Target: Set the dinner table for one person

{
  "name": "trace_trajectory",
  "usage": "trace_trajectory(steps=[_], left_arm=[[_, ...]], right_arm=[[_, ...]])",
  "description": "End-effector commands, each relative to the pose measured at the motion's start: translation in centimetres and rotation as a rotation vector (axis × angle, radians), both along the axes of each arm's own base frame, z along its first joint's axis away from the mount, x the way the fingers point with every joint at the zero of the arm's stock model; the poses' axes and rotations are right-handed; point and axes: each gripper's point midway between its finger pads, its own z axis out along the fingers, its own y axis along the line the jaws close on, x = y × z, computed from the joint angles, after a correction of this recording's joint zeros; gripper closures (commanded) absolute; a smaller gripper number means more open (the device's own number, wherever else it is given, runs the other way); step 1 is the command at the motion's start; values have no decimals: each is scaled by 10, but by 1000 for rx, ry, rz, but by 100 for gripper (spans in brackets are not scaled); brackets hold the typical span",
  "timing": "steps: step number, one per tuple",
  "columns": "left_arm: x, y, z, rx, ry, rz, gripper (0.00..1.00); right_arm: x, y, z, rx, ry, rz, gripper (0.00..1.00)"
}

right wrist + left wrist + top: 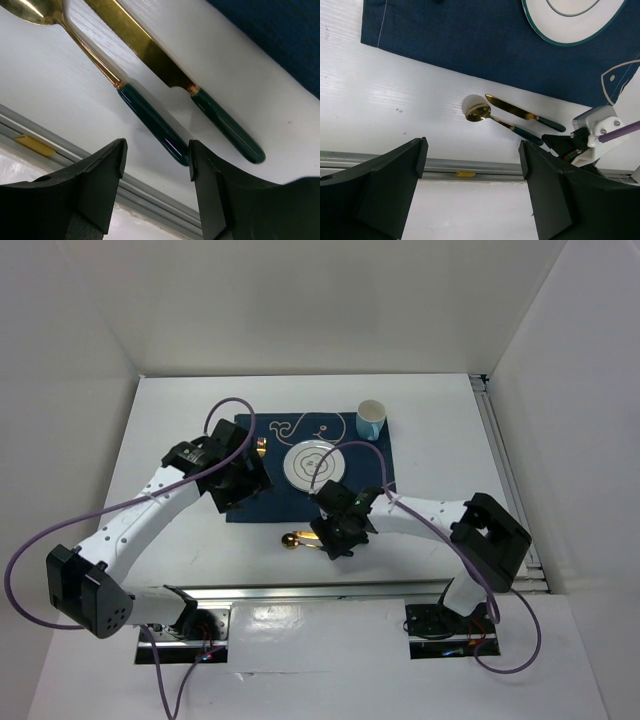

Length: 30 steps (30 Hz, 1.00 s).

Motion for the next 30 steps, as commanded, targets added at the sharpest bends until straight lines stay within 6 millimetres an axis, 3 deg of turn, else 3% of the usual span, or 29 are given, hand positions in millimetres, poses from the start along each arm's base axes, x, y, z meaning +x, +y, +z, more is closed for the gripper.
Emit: trace_trajectory(steps=[1,6,9,11,12,13,16,18,19,21,23,27,30], left_arm=[[-1,1,10,-11,-23,-26,7],[1,7,10,-5,-34,-25,7],[1,7,10,-5,-34,-25,7],[2,10,12,-9,-43,-16,7],[2,10,12,-9,-43,-16,7],[4,10,16,-21,-47,-10,7],[4,8,22,-36,-61,-15,7],[7,10,26,-36,-73,-14,7],[7,10,28,-36,-74,-13,7],[8,10,32,-41,-84,-13,7],[7,13,33,-33,-87,9,7],[8,18,29,-27,-88,46,7],[10,19,16,-10,-76,26,7]], right_arm=[[9,21,0,37,-53,53,37],[2,22,-21,26,-39,75,44],[-9,23,-28,-9,-32,106,59],[-22,30,-23,5,-28,159,73],[-20,33,-14,24,-45,168,81],[-22,41,-6,50,-51,184,81],[-24,53,21,109,-63,212,96],[-19,53,40,120,-96,192,100],[-12,58,54,133,-125,172,100],[10,46,68,115,-171,51,100],[34,24,72,65,-216,-157,100],[82,-30,63,53,-157,-557,100],[106,-44,58,116,-130,-671,100]])
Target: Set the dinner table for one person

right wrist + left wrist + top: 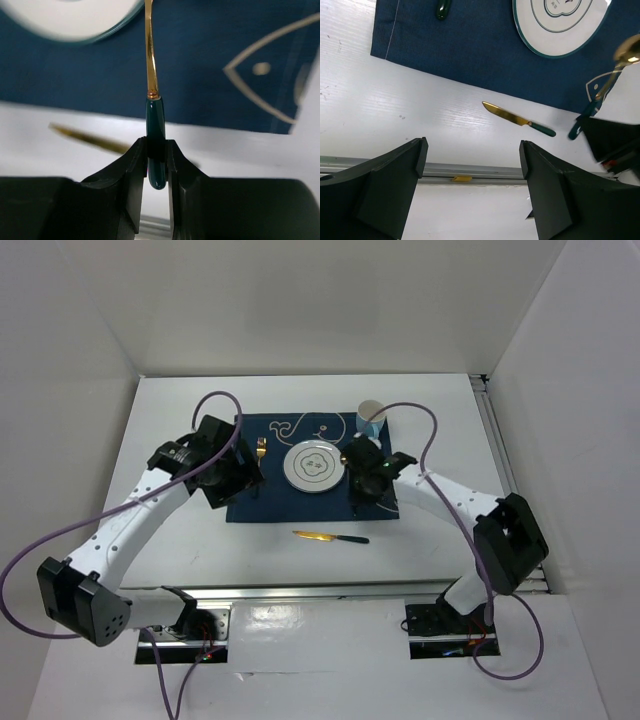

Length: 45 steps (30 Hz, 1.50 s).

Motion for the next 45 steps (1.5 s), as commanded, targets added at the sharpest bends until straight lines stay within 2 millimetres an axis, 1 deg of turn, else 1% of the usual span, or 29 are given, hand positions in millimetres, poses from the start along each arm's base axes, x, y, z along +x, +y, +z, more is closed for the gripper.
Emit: trace_trajectory(steps=[1,2,3,4,5,7,8,9,10,12,14,15,17,18,20,21,22,23,24,25,26,27,30,31,33,36,38,43,45], left_arm=[[3,2,-4,8,-9,-1,7],[2,0,-8,10,6,-23,7],[2,-1,-12,22,18,-60,7],[1,-3,-17,23,36,-76,7],[3,-4,-26,35,66,-76,7],[1,-8,-31,35,76,-102,6],[5,-10,-33,34,72,-103,6],[1,-10,-37,30,89,-108,6],[-1,-12,-41,32,92,-117,6],[-3,-11,-45,36,102,-117,6],[-3,-11,-45,41,100,-127,6],[-2,-9,-45,51,96,-122,6],[1,-6,-42,80,72,-159,6],[5,-5,-38,92,52,-167,6],[9,2,-32,152,28,-219,5],[11,5,-31,177,27,-230,5],[16,8,-22,200,0,-234,5],[16,11,-20,227,-6,-265,5],[19,13,-19,241,-11,-269,5],[21,14,-14,252,-21,-273,5],[22,14,-11,259,-32,-289,5],[23,16,-12,276,-24,-293,5],[23,18,-9,288,-26,-297,4],[25,17,-8,288,-26,-297,4],[26,17,-11,291,-16,-298,4],[24,13,-11,253,-7,-311,4],[24,12,-11,252,-7,-311,4],[23,11,-11,245,-5,-315,4],[23,11,-11,245,-5,-315,4]], right_arm=[[22,-26,-6,36,28,-212,100],[30,-25,-5,58,21,-223,100],[38,-31,-7,55,24,-250,100],[45,-32,-13,46,27,-251,100],[54,-31,-10,52,12,-251,100],[67,-38,-17,30,-3,-253,100],[70,-42,-30,11,15,-258,100],[80,-39,-27,28,6,-264,100],[83,-41,-39,13,33,-264,100],[93,-42,-40,14,32,-278,99],[96,-38,-42,17,38,-263,86],[99,-35,-37,32,32,-257,68],[99,-34,-32,34,21,-225,52],[99,-34,-22,40,4,-217,42],[91,-32,-14,22,-11,-159,37],[89,-32,-1,35,-38,-134,37],[77,-32,-4,13,-35,-67,37],[66,-23,5,38,-45,1,37],[57,-19,4,37,-41,46,37],[43,-19,-4,22,-14,85,38],[26,-11,-11,10,17,169,38],[10,-12,-19,0,57,206,38],[-20,-5,-30,0,104,274,38],[-29,-5,-39,6,127,274,38],[-42,1,-42,27,146,300,38],[-51,7,-45,74,175,327,31],[-52,5,-55,53,200,334,27],[-71,12,-71,27,263,396,27],[-74,12,-74,1,259,407,28]])
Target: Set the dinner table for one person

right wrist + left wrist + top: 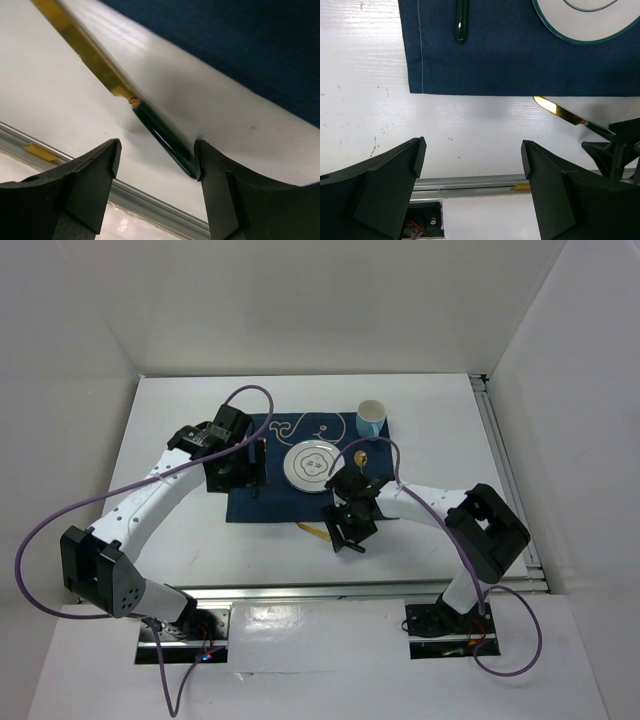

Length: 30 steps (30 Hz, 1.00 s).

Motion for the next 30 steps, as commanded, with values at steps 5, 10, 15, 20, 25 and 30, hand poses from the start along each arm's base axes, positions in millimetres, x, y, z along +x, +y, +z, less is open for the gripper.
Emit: trace_trajectory(steps=[5,10,15,20,25,30], left_arm=[[4,-2,11,-15,-21,-12,4],[8,-4,17,-22,-38,-12,4],[7,-3,22,-30,-45,-4,4],[8,-5,25,-42,-52,12,4],[12,-7,30,-51,-62,20,4],[17,-10,35,-91,-73,66,4]], right_arm=[[-19,11,-15,-88,-10,72,37],[-27,16,-11,-128,-60,125,76],[-40,33,30,-35,-71,229,97],[-31,32,73,-34,-128,226,100],[-18,14,99,-77,-199,164,100],[30,-21,101,-54,-268,-109,100]])
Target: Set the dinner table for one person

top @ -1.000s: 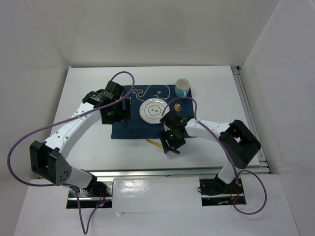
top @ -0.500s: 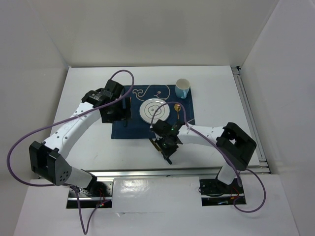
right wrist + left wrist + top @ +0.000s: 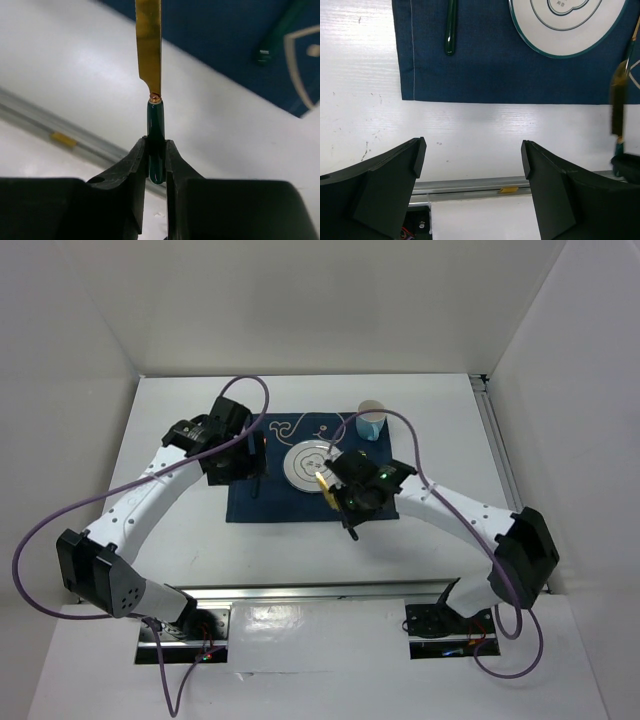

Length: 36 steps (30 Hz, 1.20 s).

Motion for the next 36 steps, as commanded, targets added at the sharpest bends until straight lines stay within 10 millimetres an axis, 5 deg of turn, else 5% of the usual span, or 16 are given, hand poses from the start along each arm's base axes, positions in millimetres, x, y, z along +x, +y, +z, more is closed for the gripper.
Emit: trace_trajectory(steps=[1,8,15,24,36], left_arm=[[7,-5,13,-50,-27,35,4],[9,-7,11,-53,-24,22,4],[6,-6,14,-57,-33,22,4],[0,-3,11,-45,-17,14,4],[-1,-2,14,-48,-25,14,4]], right_arm=[[37,-30,14,26,-96,-215,100],[110,-72,10,57,-154,-474,100],[161,-109,-27,-7,-105,-569,100],[163,-105,-65,4,-35,-565,92],[146,-105,-73,16,13,-578,54]])
